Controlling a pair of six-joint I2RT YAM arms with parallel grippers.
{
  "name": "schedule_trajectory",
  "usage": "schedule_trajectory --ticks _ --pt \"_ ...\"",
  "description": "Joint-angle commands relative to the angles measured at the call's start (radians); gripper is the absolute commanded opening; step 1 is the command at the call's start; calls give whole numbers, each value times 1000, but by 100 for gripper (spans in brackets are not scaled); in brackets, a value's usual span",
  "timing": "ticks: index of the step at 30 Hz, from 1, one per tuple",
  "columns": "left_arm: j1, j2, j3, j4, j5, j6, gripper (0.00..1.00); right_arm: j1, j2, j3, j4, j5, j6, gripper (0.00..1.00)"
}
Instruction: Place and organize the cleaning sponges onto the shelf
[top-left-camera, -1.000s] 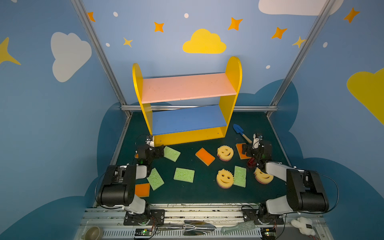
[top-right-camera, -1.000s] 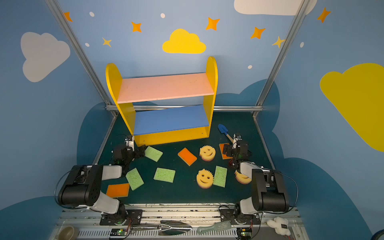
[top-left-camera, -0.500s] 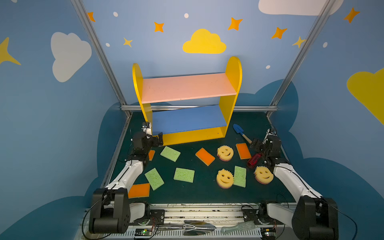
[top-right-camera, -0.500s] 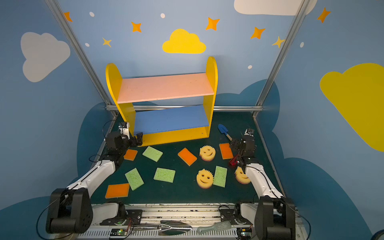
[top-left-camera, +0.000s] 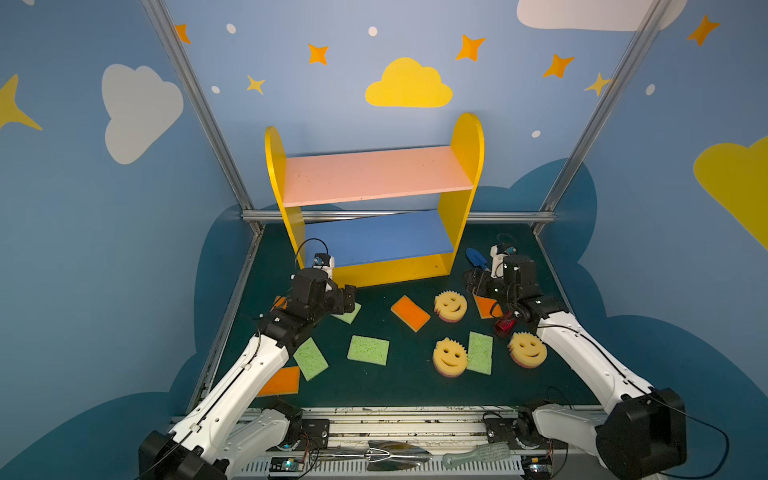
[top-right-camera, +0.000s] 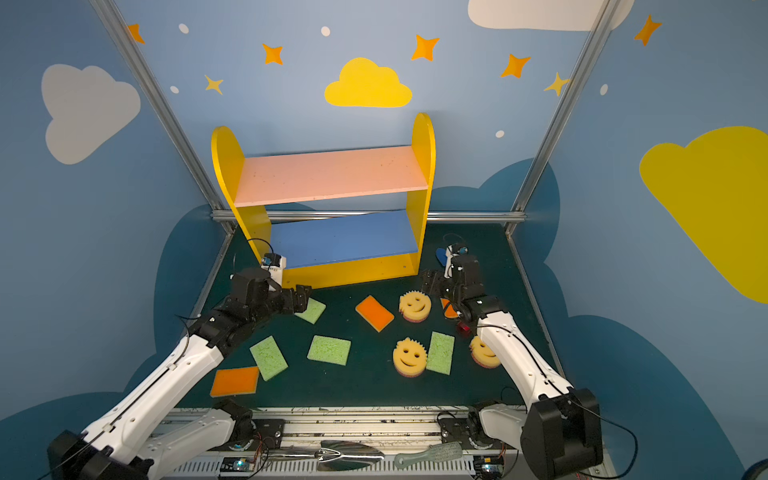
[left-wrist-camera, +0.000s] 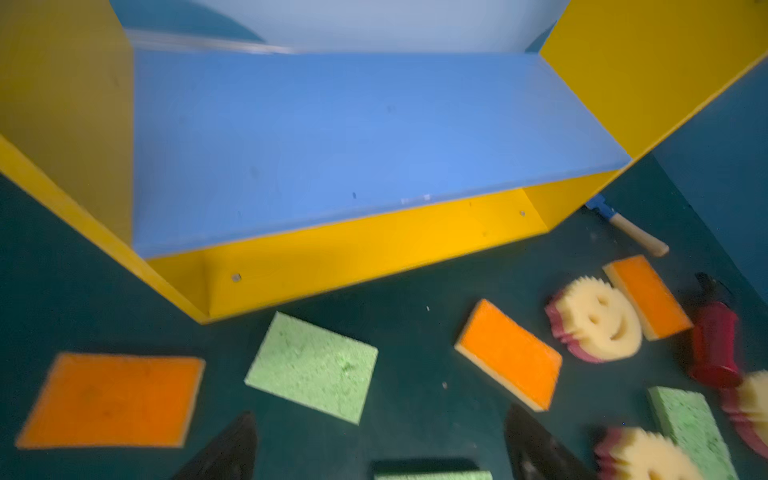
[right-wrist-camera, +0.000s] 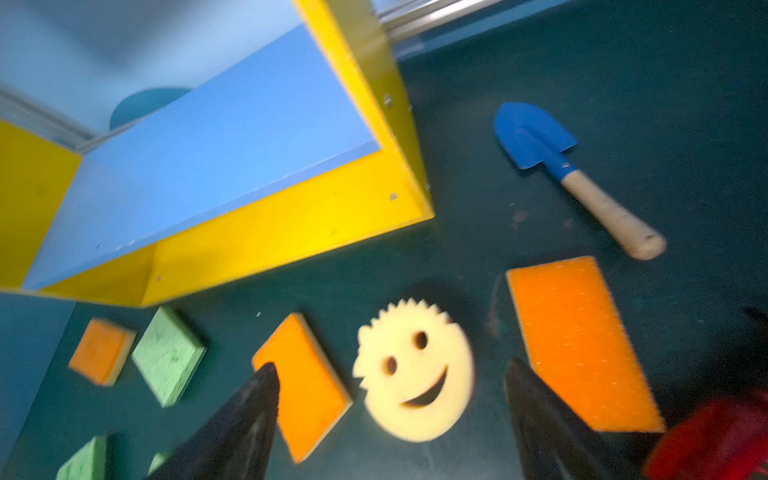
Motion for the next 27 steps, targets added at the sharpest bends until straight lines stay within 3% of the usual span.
schedule_trajectory --ticks 1,6,15,27 --pt "-64 -36 -86 -59 -56 -154 85 61 14 66 -149 -119 -19 82" --pt "-87 -28 -169 -44 -29 -232 66 176 23 78 -170 -247 7 68" --pt "-119 -61 -366 95 59 -355 61 258 109 30 -119 -283 79 66" --pt "-130 151 -428 308 66 -377 50 235 215 81 -177 -309 8 64"
